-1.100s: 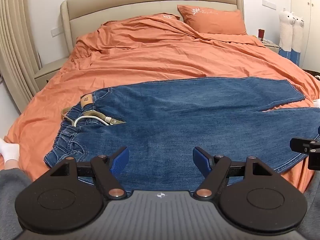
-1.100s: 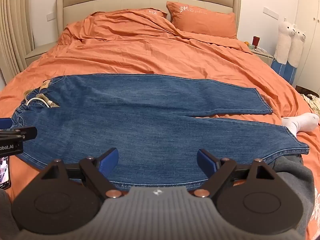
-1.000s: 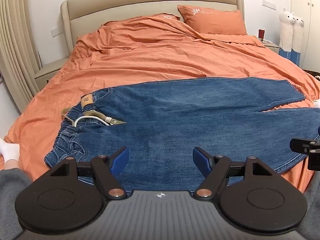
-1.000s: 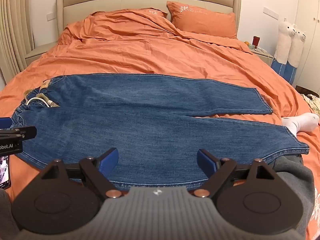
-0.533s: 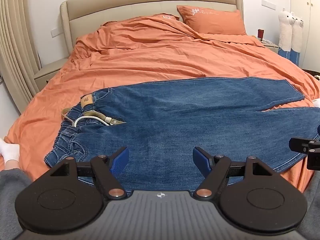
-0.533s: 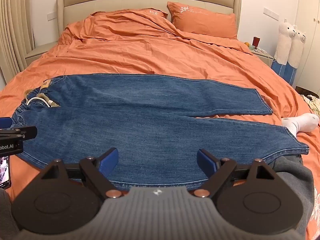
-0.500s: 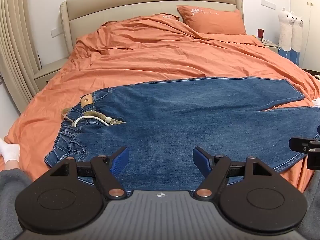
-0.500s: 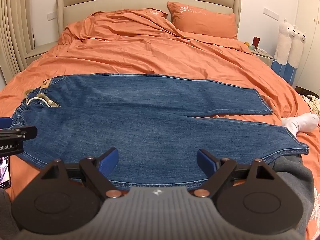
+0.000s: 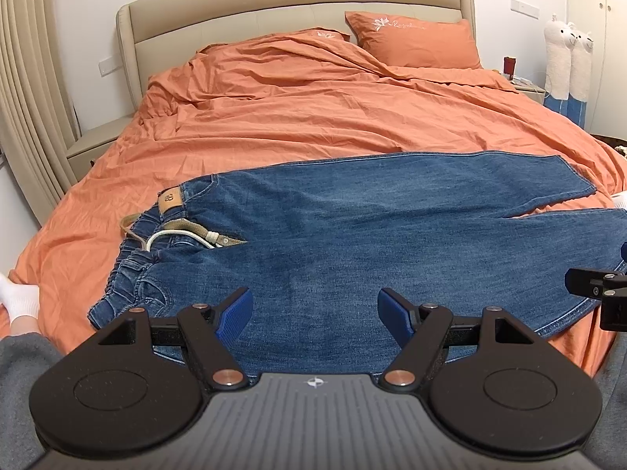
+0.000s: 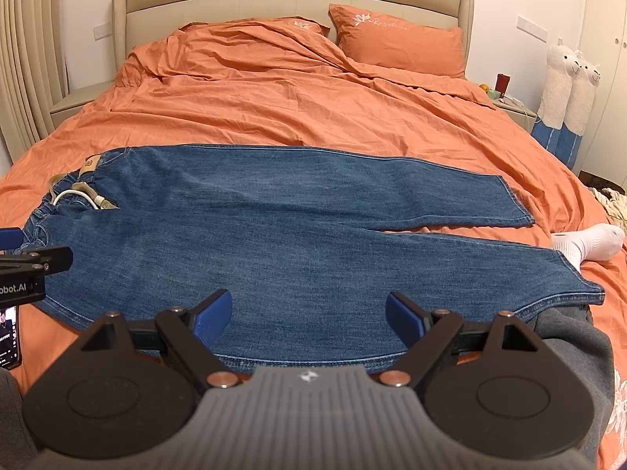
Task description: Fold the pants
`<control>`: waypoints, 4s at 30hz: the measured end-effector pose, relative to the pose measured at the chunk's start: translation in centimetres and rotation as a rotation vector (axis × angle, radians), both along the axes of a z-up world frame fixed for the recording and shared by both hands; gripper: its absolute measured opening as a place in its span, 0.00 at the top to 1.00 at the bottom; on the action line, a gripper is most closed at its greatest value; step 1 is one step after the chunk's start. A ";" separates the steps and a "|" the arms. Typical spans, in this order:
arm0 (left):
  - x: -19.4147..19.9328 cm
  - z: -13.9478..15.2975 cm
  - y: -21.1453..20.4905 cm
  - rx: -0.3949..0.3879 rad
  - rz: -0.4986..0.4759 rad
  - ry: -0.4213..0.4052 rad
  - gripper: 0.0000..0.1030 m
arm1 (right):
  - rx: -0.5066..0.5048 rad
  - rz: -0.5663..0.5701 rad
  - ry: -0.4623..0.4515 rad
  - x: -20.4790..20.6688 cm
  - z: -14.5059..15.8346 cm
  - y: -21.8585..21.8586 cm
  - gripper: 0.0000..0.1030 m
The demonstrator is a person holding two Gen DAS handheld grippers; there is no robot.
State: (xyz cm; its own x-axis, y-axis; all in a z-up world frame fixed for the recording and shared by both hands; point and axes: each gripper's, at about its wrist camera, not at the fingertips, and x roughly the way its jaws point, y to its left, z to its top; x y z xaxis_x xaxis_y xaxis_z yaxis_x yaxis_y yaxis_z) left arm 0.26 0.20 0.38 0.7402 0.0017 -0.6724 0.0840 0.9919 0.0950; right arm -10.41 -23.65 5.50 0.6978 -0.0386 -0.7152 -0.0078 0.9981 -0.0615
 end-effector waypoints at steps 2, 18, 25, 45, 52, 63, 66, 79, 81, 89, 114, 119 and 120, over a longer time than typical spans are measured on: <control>-0.1 0.0 0.0 0.001 0.001 0.000 0.17 | -0.001 0.001 -0.001 0.0 0.0 0.0 0.20; -0.1 0.4 0.1 0.001 0.000 -0.004 0.17 | -0.008 0.000 -0.007 0.1 0.3 0.0 0.20; -0.2 0.4 0.1 0.001 0.001 -0.005 0.17 | -0.007 -0.002 -0.008 0.1 0.4 -0.1 0.20; -0.3 0.6 0.1 0.002 0.001 -0.005 0.17 | -0.008 -0.004 -0.008 -0.2 0.2 -0.3 0.20; -0.7 0.2 -0.2 0.003 -0.001 -0.007 0.17 | -0.011 -0.003 -0.008 -0.2 0.2 -0.2 0.20; -0.9 -0.1 -0.1 0.010 -0.022 -0.007 0.17 | -0.012 0.002 -0.005 -0.3 0.2 0.1 0.20; -0.9 -0.1 0.5 0.022 -0.061 -0.015 0.22 | -0.006 0.019 -0.004 -0.3 0.2 -0.1 0.20; 0.6 -1.9 6.2 0.311 -0.428 0.032 0.40 | -0.121 0.268 -0.053 0.6 -1.3 -4.6 0.20; 1.1 -3.2 7.1 0.421 -0.469 0.055 0.40 | -0.146 0.284 -0.056 0.9 -1.4 -5.8 0.20; 4.2 -10.9 11.5 0.712 -0.562 0.232 0.40 | -0.146 0.260 0.083 3.4 -2.7 -10.6 0.26; 7.4 -7.8 11.7 0.701 -0.334 0.061 0.91 | -0.655 0.531 0.337 4.3 -4.0 -21.1 0.70; 7.7 -6.9 11.2 0.674 -0.286 0.061 0.91 | -0.784 0.590 0.401 5.7 -5.8 -23.6 0.73; 7.6 -6.9 11.1 0.675 -0.280 0.060 0.91 | -0.790 0.602 0.421 5.9 -6.1 -24.0 0.73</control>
State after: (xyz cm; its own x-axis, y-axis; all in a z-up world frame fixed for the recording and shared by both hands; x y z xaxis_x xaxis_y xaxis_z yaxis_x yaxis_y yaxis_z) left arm 7.88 11.26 -6.48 0.7357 0.2461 -0.6311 0.3503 0.6592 0.6654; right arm -4.54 -47.63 -0.63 0.4601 -0.3267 -0.8256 -0.6555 0.5022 -0.5640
